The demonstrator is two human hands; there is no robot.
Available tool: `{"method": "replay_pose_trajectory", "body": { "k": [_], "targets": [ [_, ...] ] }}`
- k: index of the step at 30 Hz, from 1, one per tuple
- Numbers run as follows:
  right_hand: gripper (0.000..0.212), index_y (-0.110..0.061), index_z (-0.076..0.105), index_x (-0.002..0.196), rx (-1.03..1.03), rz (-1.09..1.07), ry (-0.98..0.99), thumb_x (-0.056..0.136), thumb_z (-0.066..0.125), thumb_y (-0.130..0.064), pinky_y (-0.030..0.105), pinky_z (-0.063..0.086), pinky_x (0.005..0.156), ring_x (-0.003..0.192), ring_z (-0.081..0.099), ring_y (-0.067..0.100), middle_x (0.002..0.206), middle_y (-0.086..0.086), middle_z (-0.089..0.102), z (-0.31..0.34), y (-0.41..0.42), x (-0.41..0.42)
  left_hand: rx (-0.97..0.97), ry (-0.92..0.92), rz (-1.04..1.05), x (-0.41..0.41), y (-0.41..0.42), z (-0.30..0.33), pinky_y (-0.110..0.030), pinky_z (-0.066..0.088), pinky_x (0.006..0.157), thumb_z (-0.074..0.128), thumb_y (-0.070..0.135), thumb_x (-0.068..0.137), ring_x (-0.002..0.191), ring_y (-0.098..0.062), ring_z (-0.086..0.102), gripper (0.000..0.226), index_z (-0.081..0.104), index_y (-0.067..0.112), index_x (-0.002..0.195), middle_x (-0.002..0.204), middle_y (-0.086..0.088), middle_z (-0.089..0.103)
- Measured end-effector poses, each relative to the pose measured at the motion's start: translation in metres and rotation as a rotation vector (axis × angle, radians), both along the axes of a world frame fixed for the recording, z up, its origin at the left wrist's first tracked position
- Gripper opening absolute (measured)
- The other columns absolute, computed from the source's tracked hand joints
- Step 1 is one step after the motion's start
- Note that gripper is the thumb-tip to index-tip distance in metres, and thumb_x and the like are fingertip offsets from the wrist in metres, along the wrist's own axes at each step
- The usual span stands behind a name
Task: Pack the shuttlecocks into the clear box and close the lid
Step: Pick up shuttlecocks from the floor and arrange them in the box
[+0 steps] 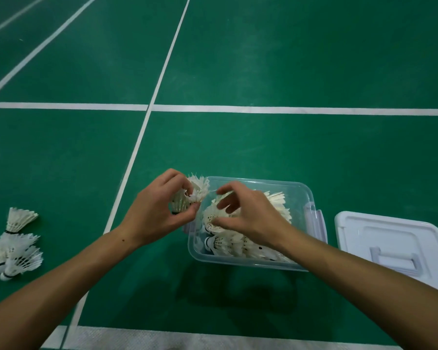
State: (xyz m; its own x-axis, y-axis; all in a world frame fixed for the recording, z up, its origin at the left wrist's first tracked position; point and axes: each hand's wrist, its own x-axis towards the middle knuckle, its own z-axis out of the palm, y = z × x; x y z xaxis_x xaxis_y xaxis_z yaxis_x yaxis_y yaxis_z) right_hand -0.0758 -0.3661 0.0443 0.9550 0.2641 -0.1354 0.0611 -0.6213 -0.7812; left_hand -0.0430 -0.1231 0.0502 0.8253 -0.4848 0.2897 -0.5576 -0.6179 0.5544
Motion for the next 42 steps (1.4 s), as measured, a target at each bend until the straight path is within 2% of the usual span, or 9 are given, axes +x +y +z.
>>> {"method": "replay_pose_trajectory", "body": {
  "k": [5, 8, 11, 14, 19, 23, 31, 36, 42],
  "targets": [
    [0.050, -0.036, 0.060, 0.130, -0.088, -0.005, -0.341, 0.086, 0.083, -0.040, 0.036, 0.061, 0.082, 0.101, 0.063, 0.005, 0.123, -0.014, 0.058, 0.022, -0.019, -0.011, 0.130, -0.042, -0.082, 0.002, -0.014, 0.004, -0.040, 0.052, 0.064, 0.068, 0.048, 0.085, 0.084, -0.013, 0.052, 0.028, 0.058, 0.026, 0.099, 0.101, 0.013, 0.051],
    [0.021, -0.031, 0.072, 0.111, -0.102, 0.032, -0.411, 0.092, 0.079, -0.036, 0.040, 0.059, 0.080, 0.102, 0.062, 0.010, 0.118, -0.010, 0.058, 0.015, -0.019, -0.014, 0.148, -0.035, -0.141, 0.001, -0.026, 0.006, -0.042, 0.053, 0.066, 0.071, 0.046, 0.085, 0.086, -0.015, 0.053, 0.027, 0.058, 0.026, 0.100, 0.101, 0.011, 0.052],
    [0.010, -0.027, 0.073, 0.102, -0.112, 0.049, -0.453, 0.094, 0.076, -0.032, 0.042, 0.058, 0.075, 0.098, 0.061, 0.013, 0.111, -0.006, 0.061, 0.011, -0.021, -0.013, 0.179, -0.046, -0.188, 0.000, -0.035, 0.007, -0.043, 0.053, 0.068, 0.072, 0.044, 0.086, 0.090, -0.016, 0.054, 0.026, 0.058, 0.027, 0.100, 0.102, 0.010, 0.053],
    [0.010, -0.023, 0.070, 0.103, -0.135, 0.078, -0.468, 0.097, 0.070, -0.032, 0.044, 0.058, 0.074, 0.095, 0.061, 0.016, 0.107, -0.005, 0.062, 0.010, -0.024, -0.010, 0.130, -0.001, -0.189, 0.003, -0.036, 0.008, -0.041, 0.054, 0.071, 0.073, 0.047, 0.086, 0.090, -0.014, 0.056, 0.031, 0.058, 0.031, 0.109, 0.106, 0.013, 0.055],
    [0.013, -0.019, 0.069, 0.101, -0.158, -0.012, -0.437, 0.097, 0.064, -0.030, 0.037, 0.057, 0.076, 0.090, 0.060, 0.011, 0.100, -0.008, 0.064, 0.004, -0.033, -0.018, 0.076, 0.083, -0.125, 0.010, -0.026, 0.011, -0.022, 0.046, 0.067, 0.079, 0.055, 0.082, 0.083, 0.006, 0.058, 0.073, 0.046, 0.033, 0.144, 0.114, 0.014, 0.057],
    [0.010, -0.015, 0.070, 0.101, -0.211, -0.007, -0.414, 0.098, 0.069, -0.024, 0.034, 0.059, 0.074, 0.086, 0.063, 0.013, 0.101, -0.005, 0.066, -0.009, -0.029, -0.024, 0.058, 0.086, -0.064, 0.012, -0.012, 0.010, -0.027, 0.050, 0.069, 0.080, 0.039, 0.084, 0.073, -0.009, 0.059, 0.068, 0.049, 0.027, 0.144, 0.110, 0.011, 0.058],
    [0.012, -0.010, 0.081, 0.098, -0.294, 0.109, -0.339, 0.097, 0.071, -0.016, 0.034, 0.058, 0.072, 0.085, 0.069, 0.021, 0.099, 0.003, 0.073, -0.024, -0.001, -0.010, 0.036, 0.043, -0.003, 0.005, -0.007, 0.008, -0.011, 0.041, 0.075, 0.074, 0.014, 0.089, 0.087, 0.000, 0.055, 0.054, 0.054, 0.021, 0.139, 0.110, 0.007, 0.059],
    [0.011, -0.010, 0.083, 0.101, -0.261, 0.098, -0.253, 0.094, 0.078, -0.016, 0.024, 0.055, 0.075, 0.083, 0.073, 0.017, 0.097, 0.004, 0.079, -0.027, 0.005, -0.003, 0.016, 0.063, -0.024, 0.003, -0.008, 0.004, -0.013, 0.044, 0.072, 0.078, 0.011, 0.088, 0.082, -0.006, 0.056, 0.063, 0.049, 0.022, 0.143, 0.110, 0.007, 0.059],
    [0.025, -0.019, 0.077, 0.110, -0.233, 0.067, -0.221, 0.091, 0.080, -0.035, 0.038, 0.059, 0.085, 0.092, 0.070, 0.013, 0.106, -0.002, 0.076, -0.012, -0.009, -0.011, -0.028, 0.091, -0.094, 0.000, -0.014, 0.005, -0.020, 0.047, 0.069, 0.082, 0.009, 0.083, 0.078, -0.019, 0.054, 0.085, 0.037, 0.022, 0.154, 0.114, 0.004, 0.054]
  ]
}}
